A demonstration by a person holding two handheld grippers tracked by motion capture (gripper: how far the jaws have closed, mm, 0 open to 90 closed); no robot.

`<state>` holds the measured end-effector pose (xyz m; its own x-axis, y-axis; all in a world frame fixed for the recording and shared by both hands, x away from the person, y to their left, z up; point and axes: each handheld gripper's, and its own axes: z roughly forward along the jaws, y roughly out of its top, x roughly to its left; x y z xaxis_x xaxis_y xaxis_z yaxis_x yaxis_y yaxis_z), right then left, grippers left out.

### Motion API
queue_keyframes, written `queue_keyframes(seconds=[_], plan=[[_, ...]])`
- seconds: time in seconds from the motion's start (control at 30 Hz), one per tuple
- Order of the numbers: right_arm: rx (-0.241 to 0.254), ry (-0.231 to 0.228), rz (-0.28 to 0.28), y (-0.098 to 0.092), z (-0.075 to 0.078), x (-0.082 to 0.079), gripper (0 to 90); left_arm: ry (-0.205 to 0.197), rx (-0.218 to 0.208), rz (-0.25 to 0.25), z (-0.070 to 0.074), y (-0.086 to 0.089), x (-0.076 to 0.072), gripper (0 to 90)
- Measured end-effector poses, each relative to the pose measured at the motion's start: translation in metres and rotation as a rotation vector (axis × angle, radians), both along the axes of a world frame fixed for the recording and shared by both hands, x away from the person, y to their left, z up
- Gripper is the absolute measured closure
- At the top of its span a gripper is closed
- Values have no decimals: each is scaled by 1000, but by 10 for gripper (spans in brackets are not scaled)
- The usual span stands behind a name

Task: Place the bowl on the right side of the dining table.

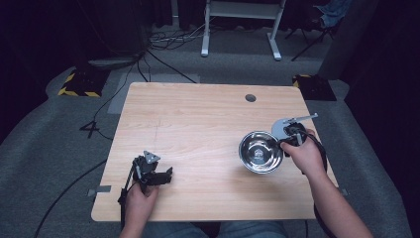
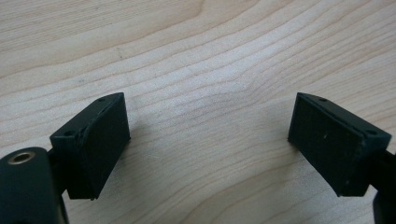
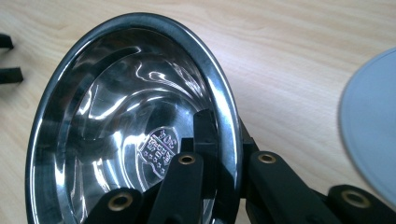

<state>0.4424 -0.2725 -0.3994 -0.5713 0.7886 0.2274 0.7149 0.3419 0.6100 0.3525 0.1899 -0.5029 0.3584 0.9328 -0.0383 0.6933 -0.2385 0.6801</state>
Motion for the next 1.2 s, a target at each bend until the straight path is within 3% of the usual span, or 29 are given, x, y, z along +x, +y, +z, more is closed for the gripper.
queue_keyframes(seconds=[0.23, 1.2], plan=[[32, -12, -73, -18, 7, 16, 868, 0, 0, 0, 0, 0, 0, 126], [21, -62, -287, -75, 27, 70, 868, 1, 2, 2, 0, -1, 1, 125]])
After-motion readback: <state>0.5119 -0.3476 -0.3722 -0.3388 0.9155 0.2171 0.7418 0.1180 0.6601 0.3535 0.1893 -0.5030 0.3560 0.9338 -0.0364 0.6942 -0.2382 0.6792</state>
